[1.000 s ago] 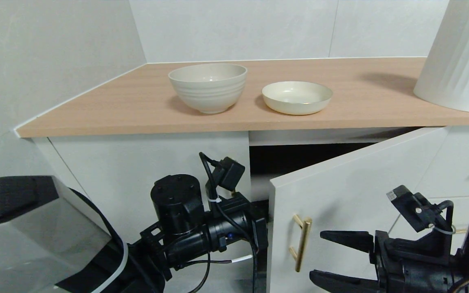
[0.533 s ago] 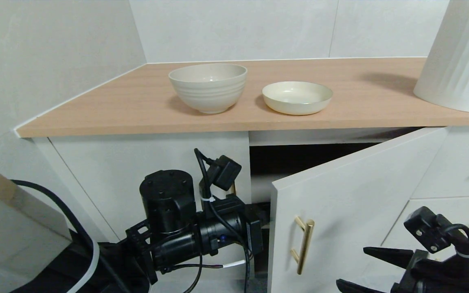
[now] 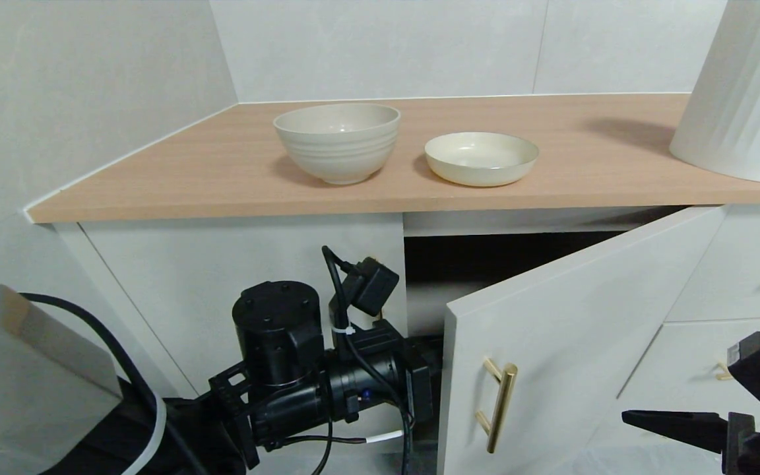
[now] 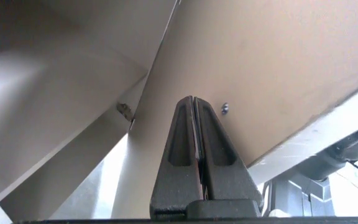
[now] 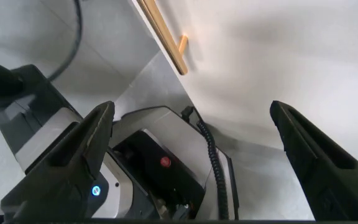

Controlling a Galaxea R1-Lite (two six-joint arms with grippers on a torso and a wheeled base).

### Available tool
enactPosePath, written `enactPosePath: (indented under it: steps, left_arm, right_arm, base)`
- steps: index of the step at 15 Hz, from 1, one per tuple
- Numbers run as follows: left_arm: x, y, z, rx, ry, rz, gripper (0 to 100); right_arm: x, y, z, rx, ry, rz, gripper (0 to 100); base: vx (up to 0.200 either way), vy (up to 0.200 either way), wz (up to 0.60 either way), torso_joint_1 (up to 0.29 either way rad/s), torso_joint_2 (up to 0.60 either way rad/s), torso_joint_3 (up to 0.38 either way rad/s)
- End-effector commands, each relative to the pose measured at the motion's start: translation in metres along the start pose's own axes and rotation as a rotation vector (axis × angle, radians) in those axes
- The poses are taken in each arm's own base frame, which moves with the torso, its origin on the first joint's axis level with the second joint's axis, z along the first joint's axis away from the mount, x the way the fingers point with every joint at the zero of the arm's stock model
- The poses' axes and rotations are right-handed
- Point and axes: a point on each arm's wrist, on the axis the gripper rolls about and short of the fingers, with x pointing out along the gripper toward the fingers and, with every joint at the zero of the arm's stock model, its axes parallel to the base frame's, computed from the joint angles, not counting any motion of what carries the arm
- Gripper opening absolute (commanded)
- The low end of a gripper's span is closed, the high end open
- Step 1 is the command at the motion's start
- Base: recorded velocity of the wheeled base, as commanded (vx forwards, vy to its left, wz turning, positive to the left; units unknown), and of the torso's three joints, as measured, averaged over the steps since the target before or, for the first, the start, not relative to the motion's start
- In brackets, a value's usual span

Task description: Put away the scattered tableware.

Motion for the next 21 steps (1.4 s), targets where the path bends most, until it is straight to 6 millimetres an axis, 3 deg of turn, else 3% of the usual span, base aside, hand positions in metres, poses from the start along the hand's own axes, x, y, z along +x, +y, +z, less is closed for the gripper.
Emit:
enactPosePath:
  steps: [1,4,16,21]
  left_arm:
    - [0.002,0.002,-0.004,-0.006,0.012,0.001,0]
    - [0.004,0.003,-0.006,-0.008,0.017,0.003,0]
    - [0.023,0.016,-0.017,-0.013,0.026,0.01,0]
    - [0.039,0.025,-0.02,-0.01,0.019,0.009,0]
  right_arm:
    - [-0.002,0.0,0.001,-0.001,-0.009,0.003,100]
    - [-0.002,0.0,0.0,-0.001,-0.006,0.002,100]
    - [-0.003,0.0,-0.001,-0.004,-0.009,0.003,100]
    - [-0.003,0.0,-0.001,-0.006,-0.009,0.003,100]
  base:
    - [-0.2,0.0,0.0,0.002,0.0,0.007]
    - [-0.2,0.0,0.0,0.009,0.0,-0.001]
    - [0.0,0.0,0.0,0.0,0.0,0.0]
    - [-0.16,0.0,0.0,0.007,0.0,-0.001]
